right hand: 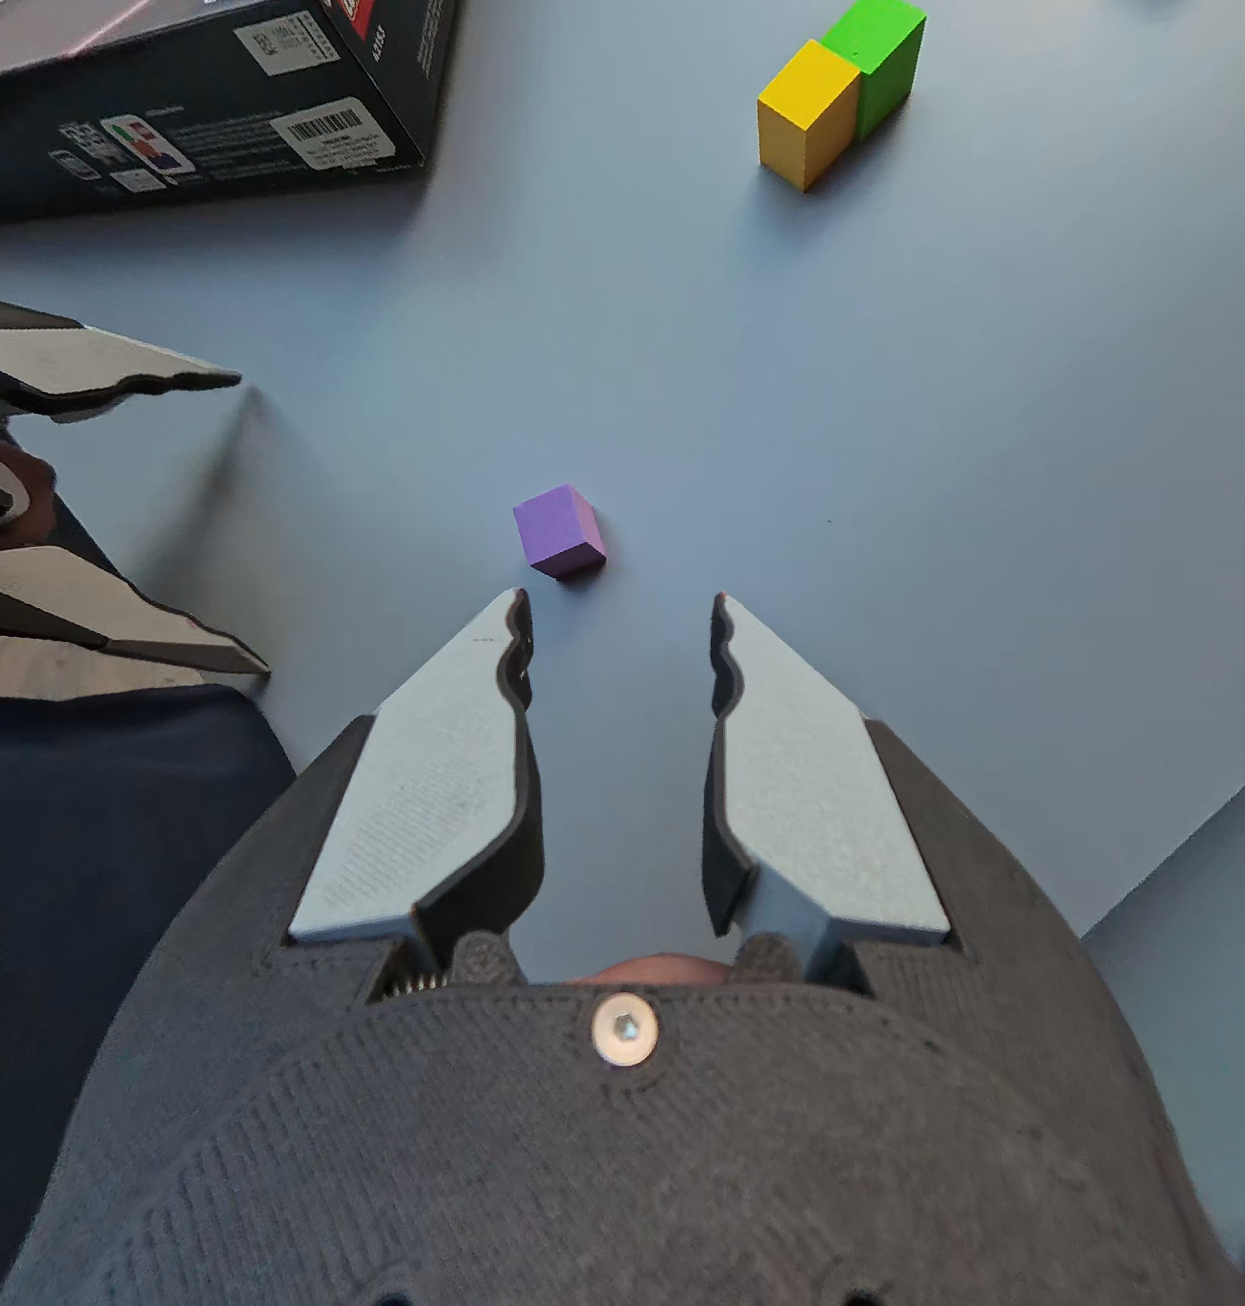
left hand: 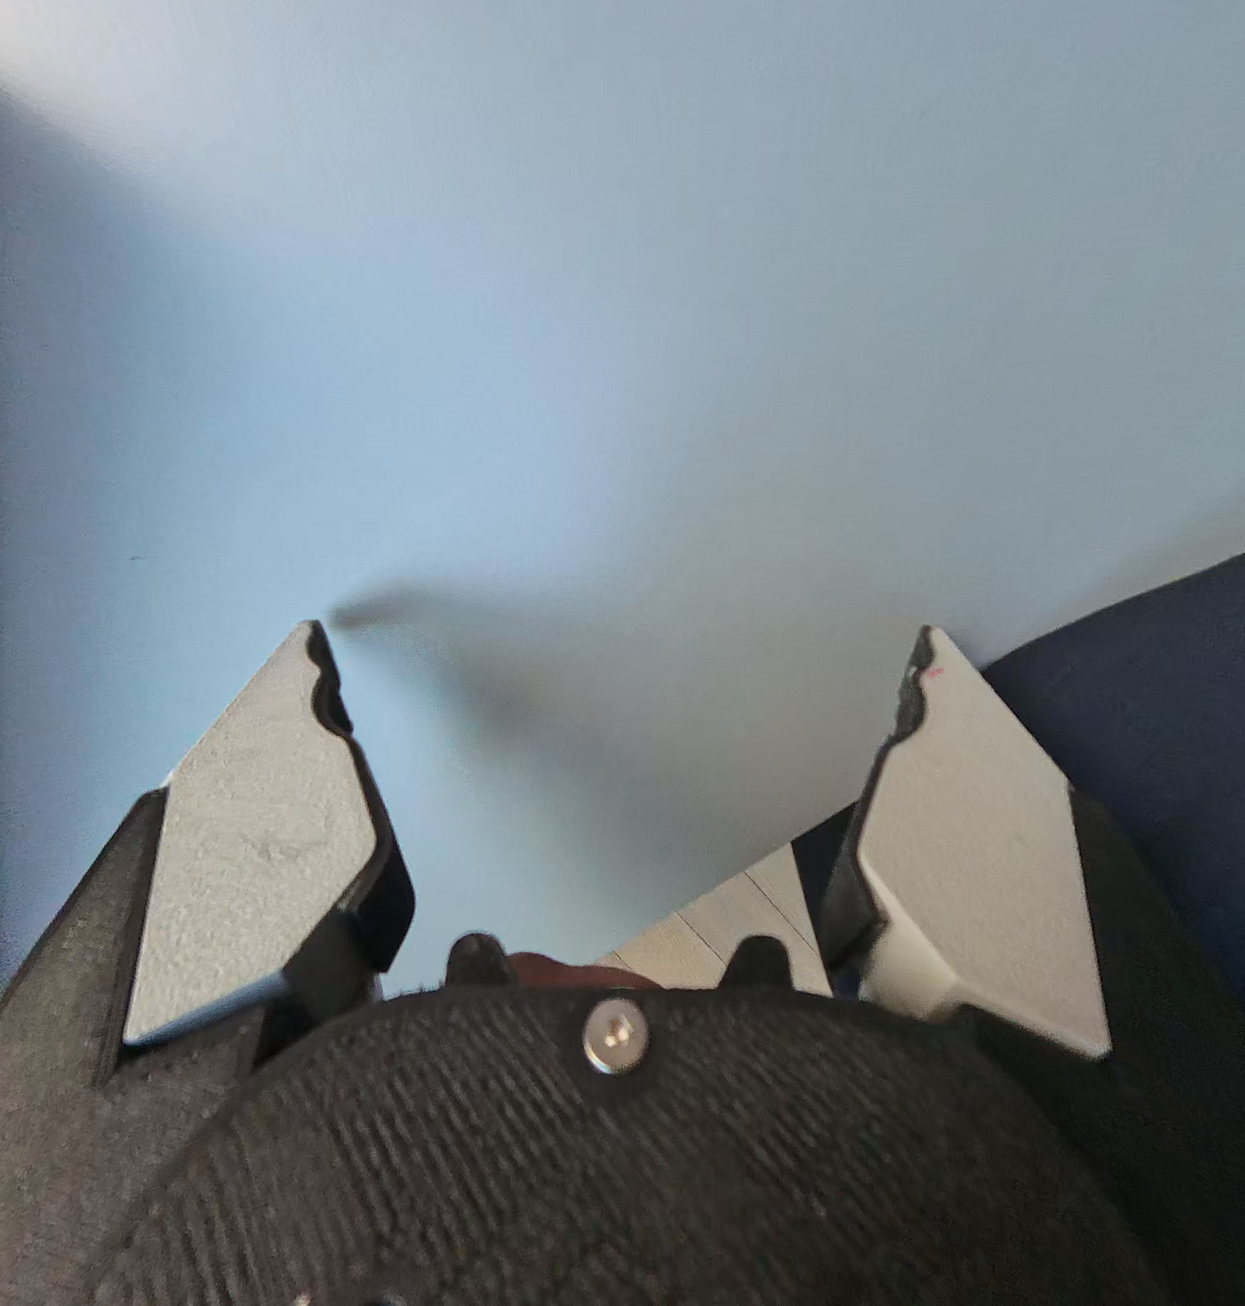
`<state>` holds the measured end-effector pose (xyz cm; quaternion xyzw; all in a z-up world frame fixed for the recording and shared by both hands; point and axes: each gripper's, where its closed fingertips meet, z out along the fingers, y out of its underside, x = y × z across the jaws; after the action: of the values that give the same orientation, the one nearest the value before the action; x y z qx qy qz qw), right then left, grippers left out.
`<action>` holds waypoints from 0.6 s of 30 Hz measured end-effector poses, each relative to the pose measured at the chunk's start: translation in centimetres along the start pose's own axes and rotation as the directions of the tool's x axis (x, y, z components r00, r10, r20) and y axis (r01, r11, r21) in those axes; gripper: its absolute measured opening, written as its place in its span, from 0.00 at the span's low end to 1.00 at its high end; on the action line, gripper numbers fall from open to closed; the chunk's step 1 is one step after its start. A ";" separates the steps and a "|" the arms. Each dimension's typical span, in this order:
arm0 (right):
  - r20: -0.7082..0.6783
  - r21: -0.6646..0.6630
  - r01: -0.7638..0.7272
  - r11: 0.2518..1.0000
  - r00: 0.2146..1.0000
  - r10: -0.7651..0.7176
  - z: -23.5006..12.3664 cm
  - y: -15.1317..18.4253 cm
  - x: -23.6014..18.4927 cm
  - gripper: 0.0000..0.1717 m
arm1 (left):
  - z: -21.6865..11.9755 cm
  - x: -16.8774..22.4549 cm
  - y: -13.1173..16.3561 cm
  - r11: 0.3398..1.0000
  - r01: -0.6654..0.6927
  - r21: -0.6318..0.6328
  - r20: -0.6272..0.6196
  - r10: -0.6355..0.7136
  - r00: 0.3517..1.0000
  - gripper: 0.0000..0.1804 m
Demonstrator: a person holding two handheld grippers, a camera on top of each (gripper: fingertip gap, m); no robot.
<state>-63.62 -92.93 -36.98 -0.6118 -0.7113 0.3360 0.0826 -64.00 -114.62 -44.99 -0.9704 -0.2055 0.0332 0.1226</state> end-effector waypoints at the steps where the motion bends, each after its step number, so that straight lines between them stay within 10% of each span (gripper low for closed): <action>1: 0.003 -0.001 -0.001 1.000 1.000 0.001 0.0 0.0 0.0 0.31 | -0.2 -0.2 -0.3 1.000 -0.011 0.022 0.018 0.010 1.000 0.82; 9: -0.075 -0.107 0.012 0.994 0.997 -0.021 1.2 0.8 2.0 0.75 | -0.4 -0.8 0.0 0.999 0.023 0.026 0.008 -0.024 1.000 0.73; 18: -0.189 -0.137 0.048 0.989 0.979 -0.073 1.3 0.1 3.7 0.91 | -0.3 -0.7 0.2 0.999 0.038 0.011 -0.019 -0.038 0.999 0.74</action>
<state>-65.10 -90.03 -39.07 -0.6236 -0.7388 0.2247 0.1213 -64.55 -115.12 -44.72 -0.9659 -0.2224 0.0232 0.1306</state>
